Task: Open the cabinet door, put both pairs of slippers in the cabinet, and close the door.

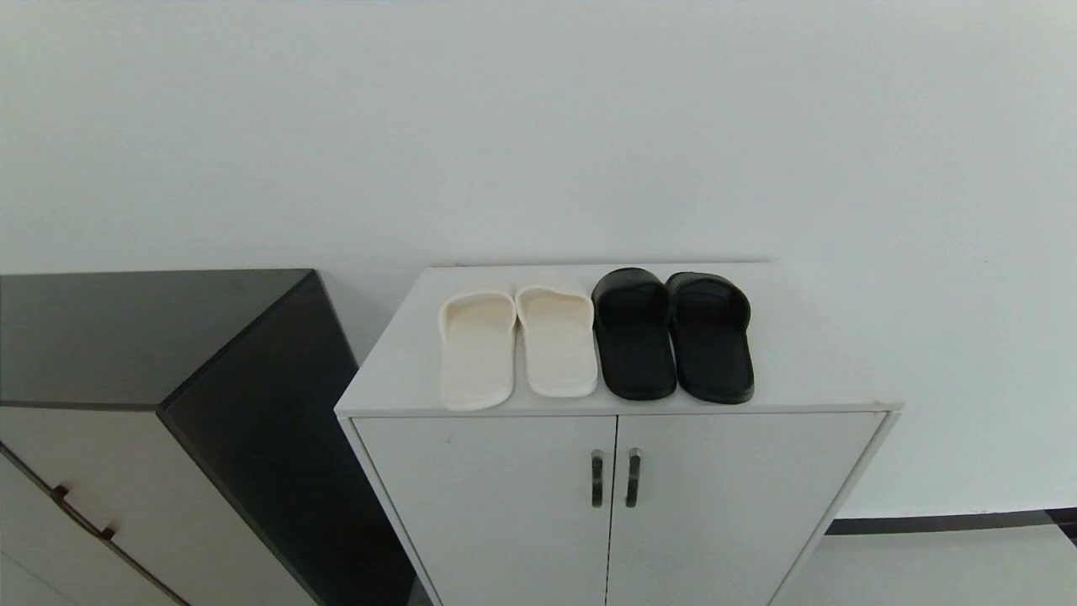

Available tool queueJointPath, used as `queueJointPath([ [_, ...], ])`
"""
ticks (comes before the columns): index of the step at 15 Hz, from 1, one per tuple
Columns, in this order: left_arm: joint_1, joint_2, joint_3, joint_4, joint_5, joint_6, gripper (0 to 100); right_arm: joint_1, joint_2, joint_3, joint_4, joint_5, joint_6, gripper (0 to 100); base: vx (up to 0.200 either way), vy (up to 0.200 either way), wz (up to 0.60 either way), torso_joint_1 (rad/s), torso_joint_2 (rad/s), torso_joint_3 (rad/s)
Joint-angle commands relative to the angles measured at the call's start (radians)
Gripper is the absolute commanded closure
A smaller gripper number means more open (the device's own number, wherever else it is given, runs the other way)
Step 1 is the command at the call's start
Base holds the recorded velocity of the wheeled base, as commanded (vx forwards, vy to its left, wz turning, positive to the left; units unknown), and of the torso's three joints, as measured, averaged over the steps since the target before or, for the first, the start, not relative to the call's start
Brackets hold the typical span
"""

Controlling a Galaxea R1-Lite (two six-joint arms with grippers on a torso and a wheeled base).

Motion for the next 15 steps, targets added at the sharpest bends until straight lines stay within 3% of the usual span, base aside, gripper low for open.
queueJointPath([
  [1,0.000,0.001,0.000,0.000,0.000,-0.002,100,0.001,0.002,0.000,0.000,0.000,0.000,0,0.000,0.000,0.00,0.000,0.00,0.000],
  [6,0.000,0.001,0.000,0.000,0.000,-0.004,100,0.001,0.002,0.000,0.000,0.032,-0.002,0,0.000,0.000,0.00,0.000,0.00,0.000],
  [9,0.000,0.001,0.000,0.000,0.002,-0.005,100,0.001,0.002,0.000,-0.001,0.032,0.001,0,0.200,0.000,0.00,0.002,0.00,0.002],
  [11,0.000,0.001,0.000,0.000,0.002,-0.004,100,0.001,0.000,0.000,-0.003,0.032,-0.002,0,0.000,0.000,0.00,0.000,0.00,0.000],
  [12,0.000,0.001,0.000,0.000,0.000,-0.002,100,0.001,0.008,-0.040,-0.030,0.029,-0.008,0,0.000,0.000,0.00,0.000,0.00,0.000],
  [13,0.000,0.001,0.000,0.000,0.000,-0.004,100,0.011,0.123,-0.279,-0.018,0.029,0.101,0,0.000,0.000,0.00,0.000,0.00,0.000],
  [14,0.000,0.001,0.000,0.000,0.000,-0.004,100,0.011,0.163,-0.331,0.022,0.035,0.127,0,0.000,0.000,0.00,0.000,0.00,0.000],
  [15,0.000,0.001,0.000,0.000,0.000,-0.004,100,0.018,0.270,-0.367,0.126,0.134,0.067,0,0.000,0.000,0.00,0.000,0.00,0.000],
])
